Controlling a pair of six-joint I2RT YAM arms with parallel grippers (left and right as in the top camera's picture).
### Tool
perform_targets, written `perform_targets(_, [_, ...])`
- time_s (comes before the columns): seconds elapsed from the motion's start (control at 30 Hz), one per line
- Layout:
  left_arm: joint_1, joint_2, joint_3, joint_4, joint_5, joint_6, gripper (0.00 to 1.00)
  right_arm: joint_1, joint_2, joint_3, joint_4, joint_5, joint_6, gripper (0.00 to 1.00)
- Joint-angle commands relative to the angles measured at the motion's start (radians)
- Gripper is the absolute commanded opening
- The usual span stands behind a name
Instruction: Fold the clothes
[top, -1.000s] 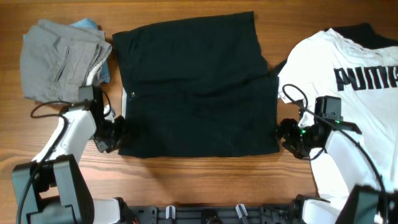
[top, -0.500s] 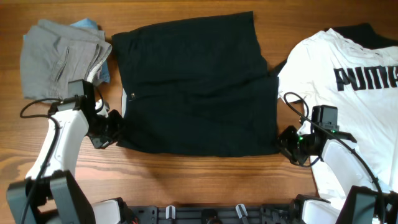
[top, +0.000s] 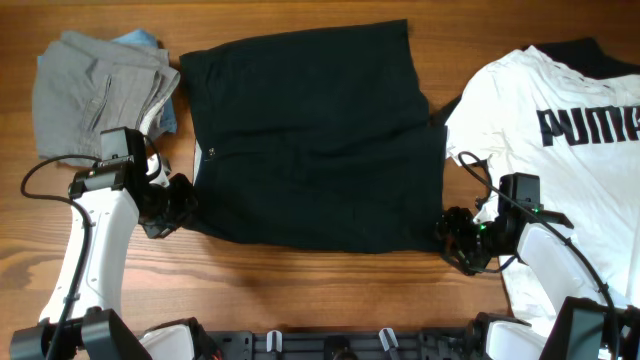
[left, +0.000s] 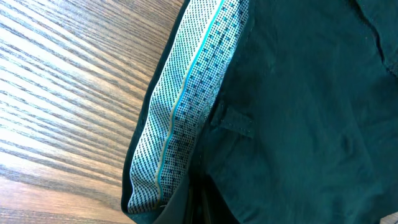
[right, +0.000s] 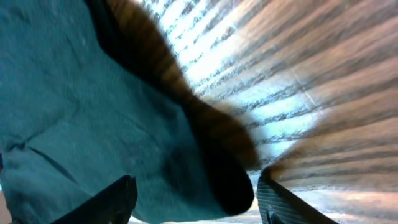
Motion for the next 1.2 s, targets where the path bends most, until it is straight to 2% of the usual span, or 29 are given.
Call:
perform_targets(0.0, [0.007,-0.015,0.019,0.000,0.005,0.016,0.04,0.041,0.014,-0.013,0.014,0.014,0.019,0.62])
perform_targets(0.03, [0.007,-0.015,0.019,0.000,0.005,0.016,0.04,0.060,0.021,-0.013,0.048,0.016,0.018,0.53])
perform_targets(0.07, [0.007,-0.015,0.019,0.003,0.005,0.016,0.04,0.068,0.023,-0.013,0.085,0.016,0.016,0.27])
perform_targets(0.1, [0.007,-0.015,0.020,0.004,0.005,0.016,0.04,0.070,0.023,-0.011,0.129,0.016,0.014,0.10])
perform_targets(0.13, [0.007,-0.016,0.020,0.003,0.005,0.016,0.04,0.067,0.023,-0.001,0.149,0.020,0.009,0.04])
perform_targets(0.2, [0.007,-0.029,0.041,-0.043,0.005,0.016,0.04,0.055,0.015,0.079,0.108,0.043,-0.033,0.04])
perform_targets(0.37, [0.007,-0.151,0.156,-0.206,0.014,0.016,0.04,0.046,-0.077,0.497,-0.334,0.269,-0.157,0.04])
perform_targets(0.4, [0.007,-0.179,0.169,-0.220,0.023,0.016,0.04,0.046,-0.086,0.557,-0.381,0.285,-0.163,0.05])
perform_targets(0.53, [0.007,-0.358,0.219,-0.291,0.065,0.009,0.04,0.046,-0.105,0.835,-0.545,0.295,-0.200,0.04])
perform_targets(0.7, [0.007,-0.518,0.274,-0.388,0.057,-0.014,0.04,0.046,-0.105,1.041,-0.630,0.301,-0.208,0.04])
perform_targets(0.77, [0.007,-0.578,0.281,-0.431,0.053,-0.045,0.04,0.046,-0.105,1.089,-0.587,0.302,-0.207,0.04])
perform_targets(0.9, [0.007,-0.583,0.281,-0.412,0.022,-0.049,0.04,0.046,-0.092,1.089,-0.432,0.301,-0.206,0.04])
perform_targets(0.97, [0.007,-0.551,0.280,-0.375,-0.056,-0.053,0.04,0.050,-0.047,1.089,-0.273,0.289,-0.196,0.04])
perform_targets(1.17, [0.006,-0.412,0.277,-0.377,-0.079,-0.071,0.04,0.070,0.143,1.089,-0.083,0.212,-0.159,0.04])
